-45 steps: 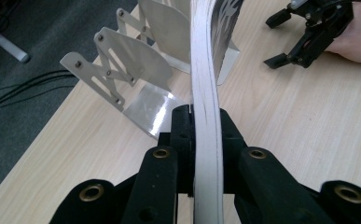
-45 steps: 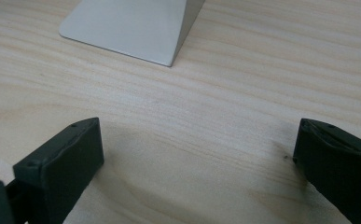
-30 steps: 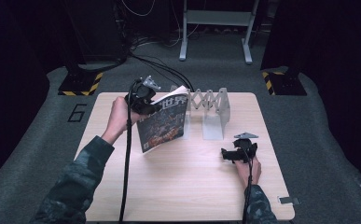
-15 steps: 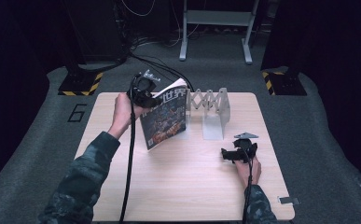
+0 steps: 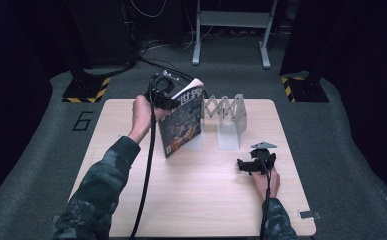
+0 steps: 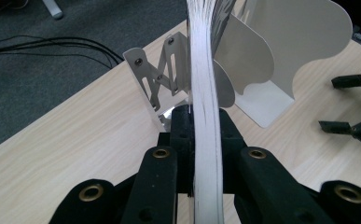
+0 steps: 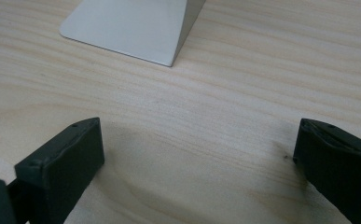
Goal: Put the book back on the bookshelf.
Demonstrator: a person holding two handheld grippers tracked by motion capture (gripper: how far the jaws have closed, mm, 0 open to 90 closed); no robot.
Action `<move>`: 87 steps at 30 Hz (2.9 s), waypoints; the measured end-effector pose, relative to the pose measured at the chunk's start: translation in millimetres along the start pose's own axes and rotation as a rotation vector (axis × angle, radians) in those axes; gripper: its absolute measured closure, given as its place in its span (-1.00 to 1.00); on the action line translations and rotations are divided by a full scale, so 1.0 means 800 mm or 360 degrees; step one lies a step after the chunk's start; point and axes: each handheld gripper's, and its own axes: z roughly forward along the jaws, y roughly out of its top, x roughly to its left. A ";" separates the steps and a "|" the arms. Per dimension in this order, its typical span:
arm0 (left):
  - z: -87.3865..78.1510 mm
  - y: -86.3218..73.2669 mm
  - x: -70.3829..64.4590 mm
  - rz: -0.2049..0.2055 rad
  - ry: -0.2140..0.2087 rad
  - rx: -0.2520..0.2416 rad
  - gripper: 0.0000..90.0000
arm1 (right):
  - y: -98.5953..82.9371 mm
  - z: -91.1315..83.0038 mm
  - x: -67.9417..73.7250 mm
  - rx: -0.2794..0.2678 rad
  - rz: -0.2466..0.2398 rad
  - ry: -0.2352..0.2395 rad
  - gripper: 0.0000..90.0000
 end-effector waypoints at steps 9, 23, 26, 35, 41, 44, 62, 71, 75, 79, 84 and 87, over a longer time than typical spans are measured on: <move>0.016 -0.002 0.014 -0.0107 0.0006 -0.0071 0.75 | 0.000 0.000 -0.001 0.0001 -0.0008 0.0007 -0.96; -0.014 -0.021 0.012 -0.0023 0.0044 -0.0297 -0.33 | 0.000 0.000 0.000 0.0001 -0.0008 0.0003 -0.96; -0.022 -0.022 0.009 -0.0022 0.0047 -0.0317 -0.47 | 0.000 0.000 -0.001 0.0000 -0.0012 0.0003 -0.96; -0.043 -0.041 0.000 -0.0016 0.0050 -0.0412 -0.67 | 0.000 0.000 0.000 0.0000 -0.0010 0.0002 -0.96; -0.050 -0.059 -0.003 -0.0016 0.0044 -0.0470 -0.68 | 0.000 0.000 0.000 0.0002 -0.0005 0.0002 -0.96; -0.049 -0.068 -0.004 -0.0025 0.0042 -0.0501 -0.68 | 0.000 0.000 0.000 0.0002 -0.0004 0.0002 -0.96; -0.007 -0.131 -0.002 -0.0118 0.0012 -0.0505 -0.67 | 0.000 0.000 0.000 -0.0001 -0.0011 -0.0001 -0.96; 0.032 -0.166 -0.006 -0.0164 0.0004 -0.0459 -0.65 | 0.000 0.000 -0.001 -0.0005 -0.0017 0.0003 -0.95; 0.046 -0.181 -0.005 -0.0176 -0.0004 -0.0402 -0.56 | 0.000 0.000 -0.001 -0.0005 -0.0012 0.0007 -0.95; 0.061 -0.194 -0.008 -0.0217 -0.0015 -0.0380 -0.49 | 0.000 0.000 -0.001 -0.0005 -0.0012 0.0007 -0.95; 0.081 -0.209 -0.013 -0.0236 -0.0040 -0.0332 -0.39 | 0.000 0.000 -0.001 -0.0005 -0.0013 0.0008 -0.94; 0.088 -0.216 -0.016 -0.0236 -0.0048 -0.0304 -0.27 | 0.000 -0.001 -0.001 -0.0004 -0.0014 0.0011 -0.94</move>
